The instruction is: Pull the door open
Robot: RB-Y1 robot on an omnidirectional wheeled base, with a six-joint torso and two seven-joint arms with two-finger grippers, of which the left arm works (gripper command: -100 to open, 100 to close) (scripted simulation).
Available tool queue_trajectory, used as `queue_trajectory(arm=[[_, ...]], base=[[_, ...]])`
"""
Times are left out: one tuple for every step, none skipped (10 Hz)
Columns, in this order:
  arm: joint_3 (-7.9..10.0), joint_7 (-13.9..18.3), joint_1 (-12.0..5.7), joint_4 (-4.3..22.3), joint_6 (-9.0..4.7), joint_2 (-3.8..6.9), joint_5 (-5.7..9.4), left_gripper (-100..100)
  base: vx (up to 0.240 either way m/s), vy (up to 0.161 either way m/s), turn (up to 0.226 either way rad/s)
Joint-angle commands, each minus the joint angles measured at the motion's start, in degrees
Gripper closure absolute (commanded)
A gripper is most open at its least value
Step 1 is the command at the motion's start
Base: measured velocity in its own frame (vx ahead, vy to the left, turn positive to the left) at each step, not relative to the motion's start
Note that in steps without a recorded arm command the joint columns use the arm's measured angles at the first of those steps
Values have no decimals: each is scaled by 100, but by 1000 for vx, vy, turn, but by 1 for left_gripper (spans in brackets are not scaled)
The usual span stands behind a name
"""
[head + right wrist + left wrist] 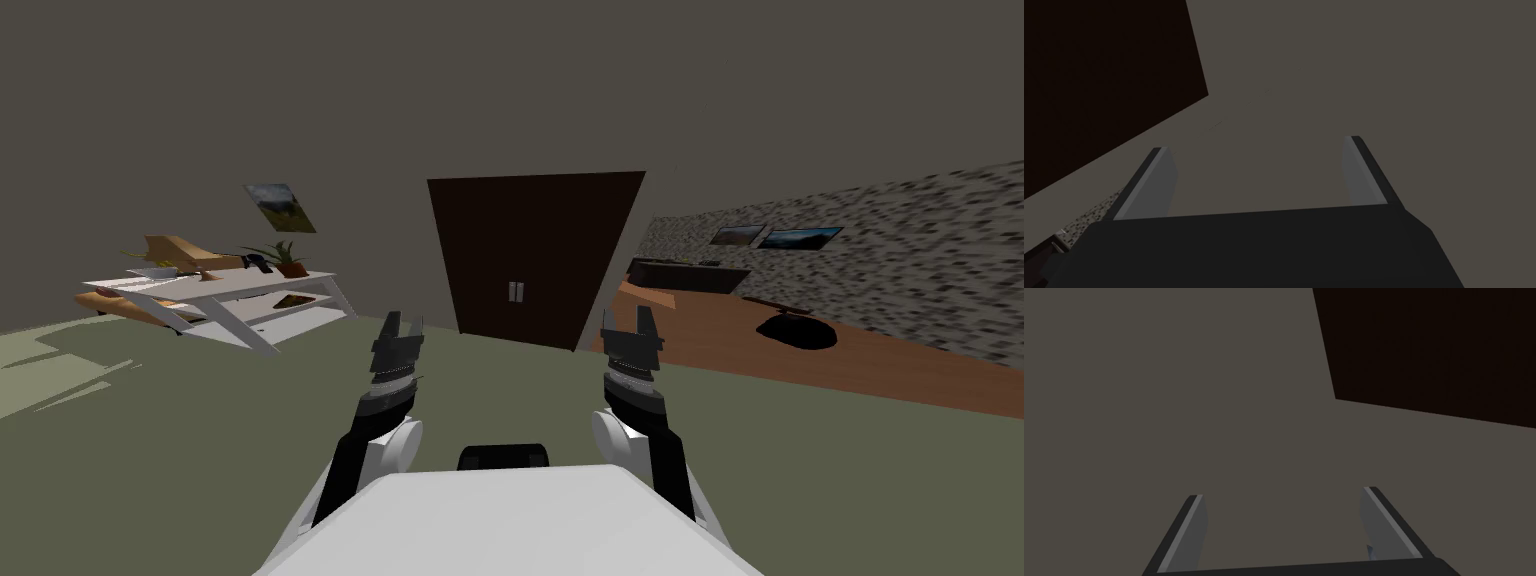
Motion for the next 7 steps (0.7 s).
queue_trajectory(arm=[[7, 35, -100, 179, 45, 44, 3, -100], [12, 58, -165, 296, 74, 71, 4, -100], [18, 86, -246, 443, 110, 103, 6, -100], [25, 119, -340, 612, 152, 138, 9, -100], [29, 137, -389, 701, 174, 156, 10, -100], [33, 157, -448, 806, 200, 176, 11, -100], [38, 178, -507, 912, 227, 196, 13, -100]], base=[[45, -109, 1], [174, -46, -77], [210, -5, -51], [195, 3, -45], [158, -12, -35], [124, -12, -28], [100, -28, -30]])
